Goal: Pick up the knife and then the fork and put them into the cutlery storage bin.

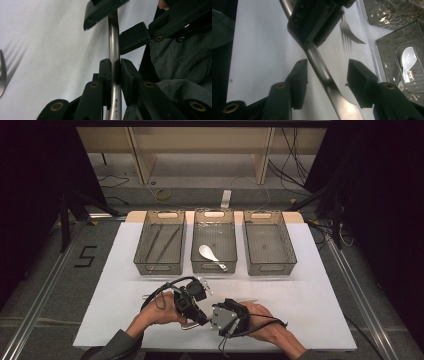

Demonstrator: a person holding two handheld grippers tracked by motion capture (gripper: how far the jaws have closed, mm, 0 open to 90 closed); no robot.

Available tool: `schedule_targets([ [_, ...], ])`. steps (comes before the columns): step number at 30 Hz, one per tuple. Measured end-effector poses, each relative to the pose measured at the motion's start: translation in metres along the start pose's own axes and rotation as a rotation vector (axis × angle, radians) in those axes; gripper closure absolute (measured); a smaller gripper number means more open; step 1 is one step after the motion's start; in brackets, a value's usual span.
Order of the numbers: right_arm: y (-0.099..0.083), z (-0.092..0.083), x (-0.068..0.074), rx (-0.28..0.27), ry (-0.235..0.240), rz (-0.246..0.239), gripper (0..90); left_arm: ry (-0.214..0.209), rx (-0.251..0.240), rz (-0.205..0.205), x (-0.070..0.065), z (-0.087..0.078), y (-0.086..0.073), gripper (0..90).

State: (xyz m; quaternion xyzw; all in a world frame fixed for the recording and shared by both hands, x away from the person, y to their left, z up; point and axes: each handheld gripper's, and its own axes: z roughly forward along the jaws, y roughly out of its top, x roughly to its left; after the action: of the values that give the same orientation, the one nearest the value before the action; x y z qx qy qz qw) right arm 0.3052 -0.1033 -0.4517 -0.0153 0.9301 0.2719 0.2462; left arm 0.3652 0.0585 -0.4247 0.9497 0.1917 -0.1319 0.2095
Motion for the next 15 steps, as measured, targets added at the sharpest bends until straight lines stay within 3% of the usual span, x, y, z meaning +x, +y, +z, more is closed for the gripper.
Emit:
schedule_targets([
  [6,0.0,-0.0022,0.0035,0.001,-0.008,-0.067,68.4,-0.013,-0.011,-0.008,0.0012,-0.0024,0.0003,79.0],
  [8,0.0001,-0.0045,0.0033,0.0,-0.025,-0.131,70.9,-0.021,-0.018,-0.007,0.0006,-0.004,0.0005,79.0],
  [10,0.001,-0.0063,0.0051,0.004,-0.027,-0.161,73.8,-0.032,-0.026,-0.007,0.0001,-0.0046,0.0009,78.9],
  [11,0.0011,-0.0074,0.0054,0.014,-0.02,-0.204,75.5,-0.042,-0.027,-0.004,0.0011,-0.0051,0.0006,78.7],
  [15,0.0023,-0.0065,0.0085,0.013,0.015,-0.218,80.7,-0.064,-0.041,-0.008,0.0031,-0.008,-0.001,77.6],
])
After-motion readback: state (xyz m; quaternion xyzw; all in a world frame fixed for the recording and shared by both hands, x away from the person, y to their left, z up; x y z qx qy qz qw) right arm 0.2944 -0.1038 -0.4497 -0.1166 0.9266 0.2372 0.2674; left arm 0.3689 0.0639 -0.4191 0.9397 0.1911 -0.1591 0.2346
